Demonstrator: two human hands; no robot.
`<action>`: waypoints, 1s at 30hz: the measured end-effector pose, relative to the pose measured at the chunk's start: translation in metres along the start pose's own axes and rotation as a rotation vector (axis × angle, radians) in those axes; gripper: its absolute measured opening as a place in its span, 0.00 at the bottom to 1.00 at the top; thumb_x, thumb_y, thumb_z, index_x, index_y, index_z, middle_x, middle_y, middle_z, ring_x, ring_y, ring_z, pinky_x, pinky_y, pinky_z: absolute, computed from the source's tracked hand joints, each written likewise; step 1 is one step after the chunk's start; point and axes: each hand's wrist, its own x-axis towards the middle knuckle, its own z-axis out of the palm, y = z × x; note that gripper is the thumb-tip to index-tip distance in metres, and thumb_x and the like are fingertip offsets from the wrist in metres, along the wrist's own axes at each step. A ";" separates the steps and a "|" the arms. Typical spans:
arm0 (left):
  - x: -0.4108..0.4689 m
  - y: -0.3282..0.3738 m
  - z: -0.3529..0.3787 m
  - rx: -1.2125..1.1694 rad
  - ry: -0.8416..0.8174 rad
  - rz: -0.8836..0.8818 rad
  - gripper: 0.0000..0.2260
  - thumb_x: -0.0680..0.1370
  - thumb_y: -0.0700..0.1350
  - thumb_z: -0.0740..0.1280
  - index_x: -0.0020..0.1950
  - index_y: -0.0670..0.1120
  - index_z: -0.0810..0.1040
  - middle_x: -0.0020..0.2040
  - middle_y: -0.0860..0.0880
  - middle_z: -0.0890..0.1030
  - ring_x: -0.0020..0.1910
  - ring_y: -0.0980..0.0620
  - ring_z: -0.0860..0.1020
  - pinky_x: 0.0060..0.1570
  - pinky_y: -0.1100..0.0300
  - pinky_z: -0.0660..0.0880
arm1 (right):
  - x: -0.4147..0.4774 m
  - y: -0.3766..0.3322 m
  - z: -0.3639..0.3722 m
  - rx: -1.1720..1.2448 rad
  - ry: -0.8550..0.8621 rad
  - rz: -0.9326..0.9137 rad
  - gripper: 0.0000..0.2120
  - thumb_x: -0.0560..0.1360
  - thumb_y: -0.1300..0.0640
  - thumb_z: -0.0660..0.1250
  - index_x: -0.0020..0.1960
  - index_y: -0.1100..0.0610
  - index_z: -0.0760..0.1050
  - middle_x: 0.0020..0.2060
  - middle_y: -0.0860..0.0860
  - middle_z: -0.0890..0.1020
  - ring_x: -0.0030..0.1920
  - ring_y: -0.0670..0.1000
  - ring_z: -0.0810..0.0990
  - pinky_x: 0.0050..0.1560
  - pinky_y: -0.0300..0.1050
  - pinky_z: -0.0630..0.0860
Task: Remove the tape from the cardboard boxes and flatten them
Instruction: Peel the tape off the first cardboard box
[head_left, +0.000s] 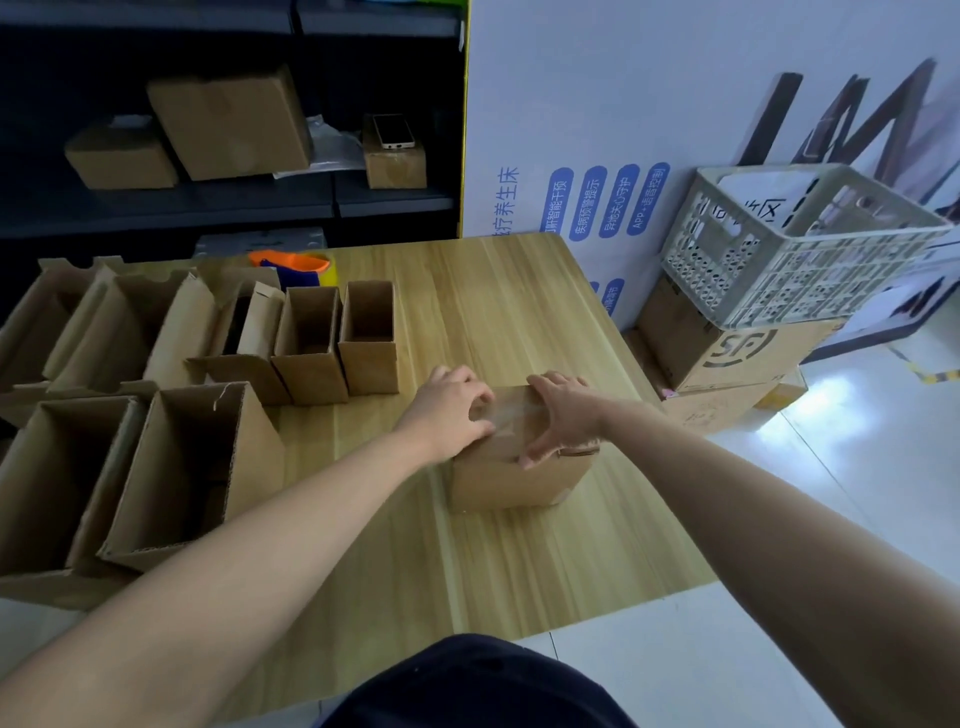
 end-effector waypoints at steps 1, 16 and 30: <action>0.000 -0.001 -0.001 0.026 0.001 0.016 0.19 0.71 0.58 0.70 0.59 0.52 0.77 0.55 0.54 0.71 0.58 0.52 0.65 0.58 0.55 0.63 | 0.002 -0.001 0.001 -0.025 0.025 -0.015 0.61 0.57 0.30 0.73 0.77 0.56 0.48 0.74 0.54 0.58 0.75 0.56 0.53 0.73 0.56 0.42; -0.008 -0.003 -0.004 0.169 0.045 0.269 0.09 0.79 0.48 0.63 0.51 0.46 0.81 0.48 0.50 0.77 0.50 0.52 0.73 0.50 0.56 0.72 | 0.008 -0.010 -0.002 0.036 -0.008 -0.097 0.57 0.57 0.35 0.76 0.76 0.53 0.52 0.72 0.49 0.62 0.71 0.55 0.60 0.70 0.55 0.61; -0.015 -0.005 -0.019 -1.076 0.030 -0.282 0.07 0.77 0.34 0.64 0.40 0.42 0.76 0.43 0.47 0.80 0.44 0.53 0.77 0.50 0.61 0.74 | 0.011 -0.015 0.005 0.075 -0.007 -0.080 0.57 0.56 0.40 0.79 0.75 0.48 0.49 0.71 0.48 0.58 0.71 0.56 0.53 0.70 0.57 0.57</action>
